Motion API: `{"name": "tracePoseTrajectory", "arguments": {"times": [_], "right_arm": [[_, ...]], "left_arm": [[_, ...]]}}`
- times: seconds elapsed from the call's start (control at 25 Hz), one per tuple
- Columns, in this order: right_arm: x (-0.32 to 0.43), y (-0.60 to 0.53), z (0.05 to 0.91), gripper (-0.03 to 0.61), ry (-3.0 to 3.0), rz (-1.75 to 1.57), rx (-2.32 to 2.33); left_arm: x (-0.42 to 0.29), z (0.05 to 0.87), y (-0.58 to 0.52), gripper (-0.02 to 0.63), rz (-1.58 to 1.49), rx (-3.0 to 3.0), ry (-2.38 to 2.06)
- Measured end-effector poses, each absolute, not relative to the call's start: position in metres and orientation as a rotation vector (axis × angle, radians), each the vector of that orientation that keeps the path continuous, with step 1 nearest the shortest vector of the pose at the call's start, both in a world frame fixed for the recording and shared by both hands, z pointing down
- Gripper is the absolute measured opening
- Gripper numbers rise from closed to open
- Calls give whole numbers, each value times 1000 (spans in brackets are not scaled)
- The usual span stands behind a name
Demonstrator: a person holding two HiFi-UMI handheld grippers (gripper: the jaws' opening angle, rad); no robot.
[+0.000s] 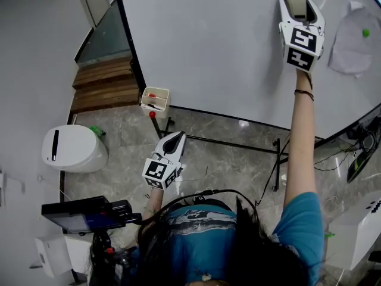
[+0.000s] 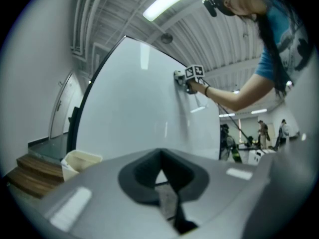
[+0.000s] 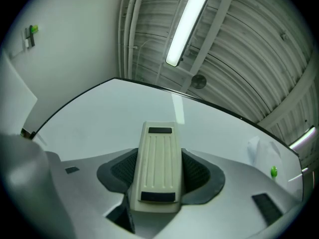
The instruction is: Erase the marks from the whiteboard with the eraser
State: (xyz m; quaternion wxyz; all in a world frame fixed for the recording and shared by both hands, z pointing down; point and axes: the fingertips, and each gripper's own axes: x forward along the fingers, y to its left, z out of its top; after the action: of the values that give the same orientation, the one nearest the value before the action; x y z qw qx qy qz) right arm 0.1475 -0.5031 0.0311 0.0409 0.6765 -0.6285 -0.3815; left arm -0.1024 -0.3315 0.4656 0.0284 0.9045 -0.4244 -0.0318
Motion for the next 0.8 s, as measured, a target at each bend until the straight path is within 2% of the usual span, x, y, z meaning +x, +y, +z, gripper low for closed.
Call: {"name": "tracePoseTrajectory", "arguments": {"times": [0.32, 0.6, 0.8], "right_arm": [[60, -520, 98, 264, -1880, -1240, 1877], [-49, -547, 234, 264, -1824, -1279, 1465], [-83, -561, 316, 264, -1730, -1342, 1323]], "left_arm": [[-95, 468, -330, 3, -91, 2799, -1277], [-104, 473, -330, 3, -91, 2774, -1316], [-116, 478, -332, 3, -93, 2741, -1368]]}}
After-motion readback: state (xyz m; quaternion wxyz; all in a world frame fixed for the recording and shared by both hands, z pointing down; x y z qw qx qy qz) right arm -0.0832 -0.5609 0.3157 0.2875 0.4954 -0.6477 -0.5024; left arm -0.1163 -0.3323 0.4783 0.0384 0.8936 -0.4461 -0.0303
